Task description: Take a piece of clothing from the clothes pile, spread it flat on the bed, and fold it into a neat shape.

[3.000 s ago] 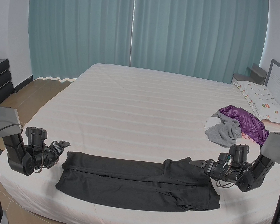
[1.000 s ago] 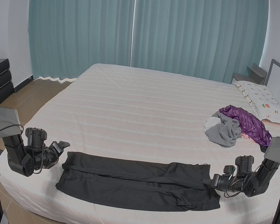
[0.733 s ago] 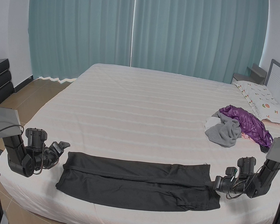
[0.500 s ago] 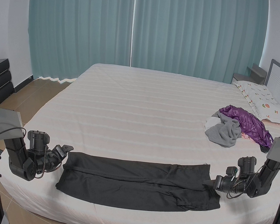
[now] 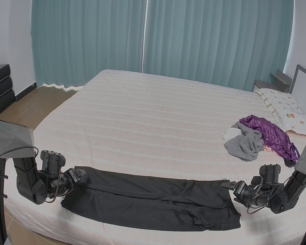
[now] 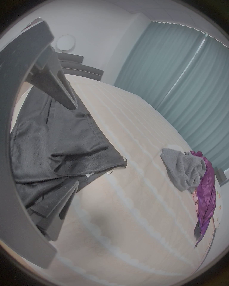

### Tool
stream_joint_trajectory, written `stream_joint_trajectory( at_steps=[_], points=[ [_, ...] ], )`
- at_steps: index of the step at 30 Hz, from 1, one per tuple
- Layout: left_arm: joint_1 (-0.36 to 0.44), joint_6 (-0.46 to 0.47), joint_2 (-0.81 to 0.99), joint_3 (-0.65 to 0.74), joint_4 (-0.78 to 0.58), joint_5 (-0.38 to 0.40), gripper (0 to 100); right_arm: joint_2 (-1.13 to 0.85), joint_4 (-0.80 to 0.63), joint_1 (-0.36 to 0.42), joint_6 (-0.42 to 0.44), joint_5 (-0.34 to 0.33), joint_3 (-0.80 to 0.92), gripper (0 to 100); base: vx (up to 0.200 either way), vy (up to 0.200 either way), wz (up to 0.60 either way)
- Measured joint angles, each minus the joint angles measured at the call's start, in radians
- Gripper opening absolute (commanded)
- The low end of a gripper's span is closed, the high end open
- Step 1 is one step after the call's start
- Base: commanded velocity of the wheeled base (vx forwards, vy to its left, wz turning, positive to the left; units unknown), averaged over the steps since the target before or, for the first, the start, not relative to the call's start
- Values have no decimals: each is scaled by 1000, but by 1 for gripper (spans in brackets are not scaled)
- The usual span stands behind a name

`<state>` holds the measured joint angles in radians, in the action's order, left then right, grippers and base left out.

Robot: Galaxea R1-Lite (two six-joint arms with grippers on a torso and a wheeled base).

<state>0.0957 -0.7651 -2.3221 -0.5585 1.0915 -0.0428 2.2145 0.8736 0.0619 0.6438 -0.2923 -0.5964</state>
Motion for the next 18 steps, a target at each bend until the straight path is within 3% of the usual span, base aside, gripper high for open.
stream_joint_trajectory(
  at_steps=[5,6,13,18],
  points=[
    [16,5,-12,-17,-65,-43,100,-22,-34,31,111,34,1,100,0,0,0],
    [18,6,-13,-23,-76,-51,0,-28,-41,36,127,36,3,100,0,0,0],
    [29,6,-26,-89,-131,-115,0,-67,-82,56,233,42,25,100,0,0,0],
    [27,5,-28,-104,-124,-151,0,-79,-118,80,259,99,27,100,0,0,0]
  ],
)
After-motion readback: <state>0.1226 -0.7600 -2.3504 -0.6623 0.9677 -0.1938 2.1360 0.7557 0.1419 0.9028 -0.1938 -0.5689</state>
